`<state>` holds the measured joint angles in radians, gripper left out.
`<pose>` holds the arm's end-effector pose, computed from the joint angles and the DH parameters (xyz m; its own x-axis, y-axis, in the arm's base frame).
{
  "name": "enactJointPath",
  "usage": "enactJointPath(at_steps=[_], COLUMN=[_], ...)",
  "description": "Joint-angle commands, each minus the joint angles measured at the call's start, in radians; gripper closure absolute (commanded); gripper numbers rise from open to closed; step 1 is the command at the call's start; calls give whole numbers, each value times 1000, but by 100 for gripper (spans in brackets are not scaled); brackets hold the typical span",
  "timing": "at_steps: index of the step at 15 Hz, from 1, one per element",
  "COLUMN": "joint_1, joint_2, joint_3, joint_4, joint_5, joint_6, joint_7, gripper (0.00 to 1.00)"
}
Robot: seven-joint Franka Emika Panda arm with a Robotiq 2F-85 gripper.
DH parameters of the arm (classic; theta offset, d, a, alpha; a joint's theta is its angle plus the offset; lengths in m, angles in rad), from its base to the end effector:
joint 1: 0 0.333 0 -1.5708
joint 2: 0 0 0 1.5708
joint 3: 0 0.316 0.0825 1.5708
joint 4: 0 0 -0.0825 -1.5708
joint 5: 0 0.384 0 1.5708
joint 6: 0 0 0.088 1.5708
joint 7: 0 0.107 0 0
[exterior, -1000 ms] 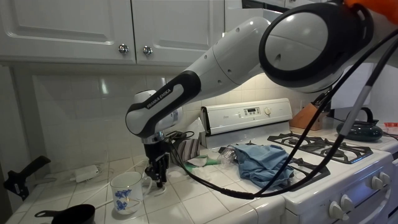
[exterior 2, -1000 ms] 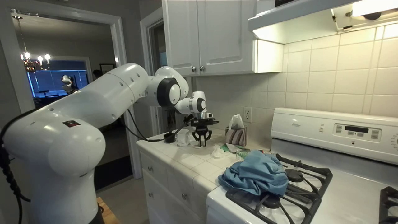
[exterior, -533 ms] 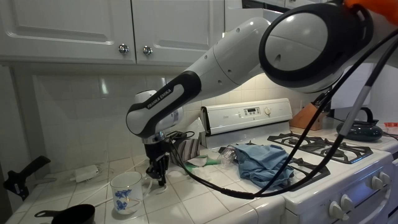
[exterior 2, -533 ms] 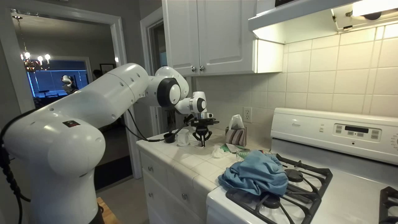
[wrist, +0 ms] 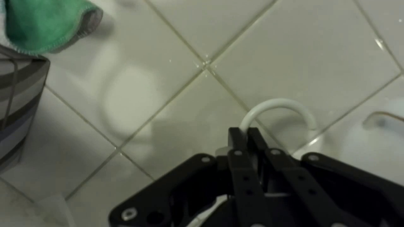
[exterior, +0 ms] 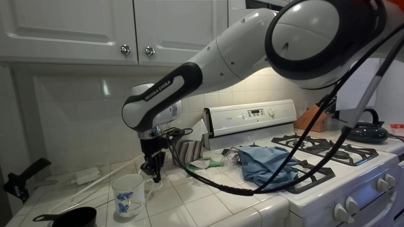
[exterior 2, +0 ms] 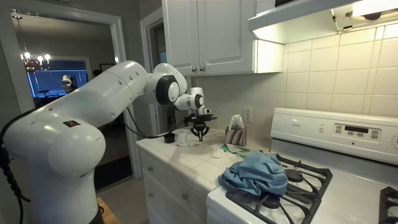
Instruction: Hang the white hanger on the right upper cabinet door.
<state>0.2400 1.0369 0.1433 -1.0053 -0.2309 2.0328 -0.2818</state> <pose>0.7434 0.2421 0.2182 0.7662 0.6421 -0.0258 0.6419 -0.7627 0.0791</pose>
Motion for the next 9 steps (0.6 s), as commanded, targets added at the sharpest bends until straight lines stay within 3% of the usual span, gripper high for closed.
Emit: enactJointPath(at_steps=[1, 6, 9], joint_1=[3, 3, 2], joint_2=[-90, -197, -293], joint_3=[20, 15, -10], joint_4=[-68, -133, -233], joint_5=[8, -6, -29], joint_6=[41, 35, 43], joint_7=[14, 25, 42], gripper=[98, 98, 98])
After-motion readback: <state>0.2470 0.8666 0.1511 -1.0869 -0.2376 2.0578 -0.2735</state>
